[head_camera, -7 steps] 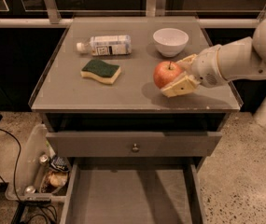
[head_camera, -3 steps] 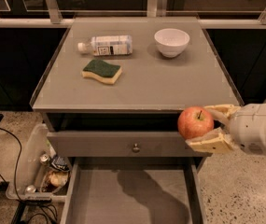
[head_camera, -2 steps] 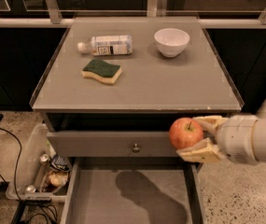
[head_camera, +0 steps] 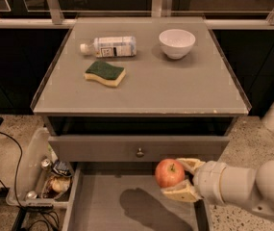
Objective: Place apple into middle drawer
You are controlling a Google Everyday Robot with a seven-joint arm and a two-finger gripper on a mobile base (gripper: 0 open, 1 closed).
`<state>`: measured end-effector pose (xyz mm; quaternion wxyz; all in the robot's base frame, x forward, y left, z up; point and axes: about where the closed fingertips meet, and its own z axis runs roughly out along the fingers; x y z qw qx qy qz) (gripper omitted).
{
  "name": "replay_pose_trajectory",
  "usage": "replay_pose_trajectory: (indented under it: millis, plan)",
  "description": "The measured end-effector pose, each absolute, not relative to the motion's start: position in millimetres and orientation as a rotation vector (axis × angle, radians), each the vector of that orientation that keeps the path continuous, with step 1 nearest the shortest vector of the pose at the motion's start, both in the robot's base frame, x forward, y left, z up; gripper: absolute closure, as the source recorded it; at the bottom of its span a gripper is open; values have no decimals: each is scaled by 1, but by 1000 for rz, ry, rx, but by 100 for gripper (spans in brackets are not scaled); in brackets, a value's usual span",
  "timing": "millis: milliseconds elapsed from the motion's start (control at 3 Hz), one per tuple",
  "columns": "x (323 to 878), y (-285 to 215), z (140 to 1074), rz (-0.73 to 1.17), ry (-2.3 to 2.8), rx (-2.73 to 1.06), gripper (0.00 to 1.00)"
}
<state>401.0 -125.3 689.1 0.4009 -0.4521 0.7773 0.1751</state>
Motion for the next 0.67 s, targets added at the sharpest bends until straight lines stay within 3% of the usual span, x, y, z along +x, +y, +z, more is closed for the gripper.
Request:
replay_pose_trajectory:
  millis: [667]
  plan:
    - [412, -115, 634, 405, 1979, -1089, 100]
